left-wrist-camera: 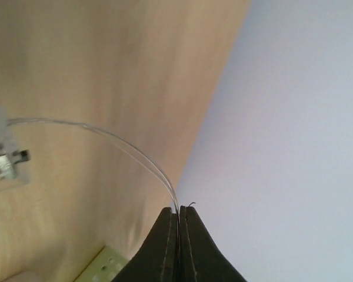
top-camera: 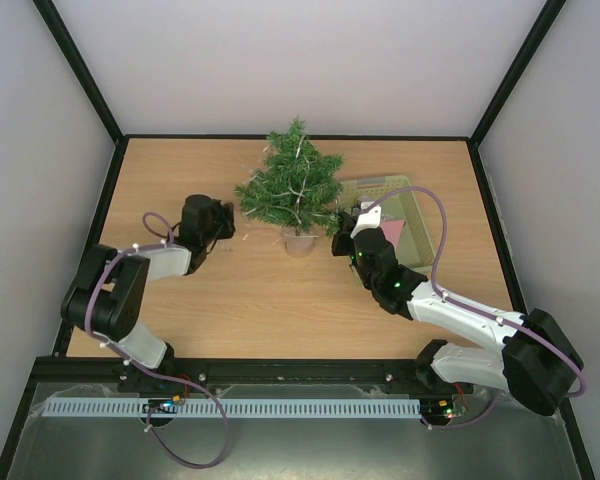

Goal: Decorate the small christmas tree

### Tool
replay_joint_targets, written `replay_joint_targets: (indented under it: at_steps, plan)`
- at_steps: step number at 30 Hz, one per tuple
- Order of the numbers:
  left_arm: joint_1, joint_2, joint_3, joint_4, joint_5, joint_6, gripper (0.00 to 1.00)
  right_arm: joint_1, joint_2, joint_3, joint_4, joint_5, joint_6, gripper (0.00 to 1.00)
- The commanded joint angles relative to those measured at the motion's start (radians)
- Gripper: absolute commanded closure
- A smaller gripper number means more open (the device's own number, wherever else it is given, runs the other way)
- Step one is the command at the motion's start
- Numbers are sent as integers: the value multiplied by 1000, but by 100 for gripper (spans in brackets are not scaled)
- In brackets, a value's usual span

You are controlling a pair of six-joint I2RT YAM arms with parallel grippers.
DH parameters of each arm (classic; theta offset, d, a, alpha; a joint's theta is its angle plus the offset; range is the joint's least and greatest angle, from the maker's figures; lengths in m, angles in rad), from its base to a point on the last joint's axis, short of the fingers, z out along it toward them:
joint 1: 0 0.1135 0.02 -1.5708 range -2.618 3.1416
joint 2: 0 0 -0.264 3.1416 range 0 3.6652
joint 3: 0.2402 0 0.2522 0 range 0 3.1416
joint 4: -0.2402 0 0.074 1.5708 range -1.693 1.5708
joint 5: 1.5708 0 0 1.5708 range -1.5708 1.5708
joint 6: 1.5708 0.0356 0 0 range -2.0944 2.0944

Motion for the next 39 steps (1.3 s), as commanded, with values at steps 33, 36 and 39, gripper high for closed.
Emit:
replay_joint_targets:
  at_steps: [33,36,39]
  plan:
    - [35,-21,315,54,191,995,98,-61,38,19,122,-59,-245,98]
    - [34,12,331,73,260,1021,98,-81,35,13,133,-83,-250,98]
    - [34,33,354,69,310,1032,98,-84,31,11,129,-86,-252,98]
